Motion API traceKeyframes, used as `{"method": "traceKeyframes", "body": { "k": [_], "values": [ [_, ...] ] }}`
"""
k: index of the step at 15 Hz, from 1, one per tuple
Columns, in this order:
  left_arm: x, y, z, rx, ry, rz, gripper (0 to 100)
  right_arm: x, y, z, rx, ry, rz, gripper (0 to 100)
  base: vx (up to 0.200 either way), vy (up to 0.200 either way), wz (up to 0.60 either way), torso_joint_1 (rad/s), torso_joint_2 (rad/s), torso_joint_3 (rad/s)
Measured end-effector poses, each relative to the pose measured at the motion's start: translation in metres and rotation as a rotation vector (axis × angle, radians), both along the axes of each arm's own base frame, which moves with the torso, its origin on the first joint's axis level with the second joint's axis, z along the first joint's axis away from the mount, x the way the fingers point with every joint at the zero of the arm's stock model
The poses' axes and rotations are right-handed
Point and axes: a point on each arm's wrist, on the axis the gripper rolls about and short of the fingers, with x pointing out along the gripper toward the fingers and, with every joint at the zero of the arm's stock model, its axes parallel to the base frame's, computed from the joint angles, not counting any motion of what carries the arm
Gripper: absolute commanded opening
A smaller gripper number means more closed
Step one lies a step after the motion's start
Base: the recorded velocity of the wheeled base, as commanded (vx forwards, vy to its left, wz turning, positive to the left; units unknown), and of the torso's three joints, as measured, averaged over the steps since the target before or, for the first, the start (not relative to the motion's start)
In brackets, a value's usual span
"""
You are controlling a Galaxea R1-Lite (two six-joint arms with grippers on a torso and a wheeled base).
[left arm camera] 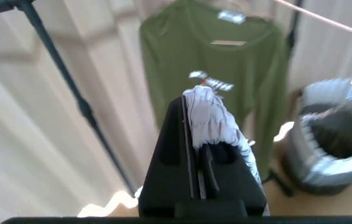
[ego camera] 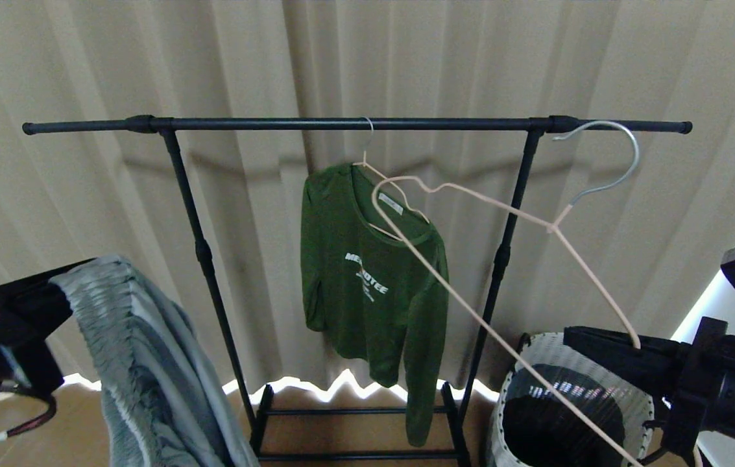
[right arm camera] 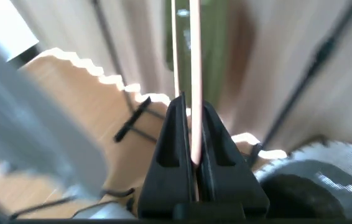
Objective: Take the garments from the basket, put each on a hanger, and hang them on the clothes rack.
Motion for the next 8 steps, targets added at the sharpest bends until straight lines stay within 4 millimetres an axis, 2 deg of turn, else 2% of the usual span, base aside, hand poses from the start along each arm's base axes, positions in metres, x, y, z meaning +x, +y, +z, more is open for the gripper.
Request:
{"method": "traceKeyframes", "body": {
  "k": [3,8],
  "values": [
    [0.038,-0.015,0.016,0.038,0.023,0.108,0,-0.006,0.016,-0.004,-0.014,0.019,0.102,0,0.0,0.0,0.0,0.0,0.0,0.0],
    [0.086,-0.033,0.02,0.126,0.16,0.249,0,-0.002,0.038,-0.017,-0.048,0.101,0.241,0,0.0,0.0,0.0,0.0,0.0,0.0]
  ]
}}
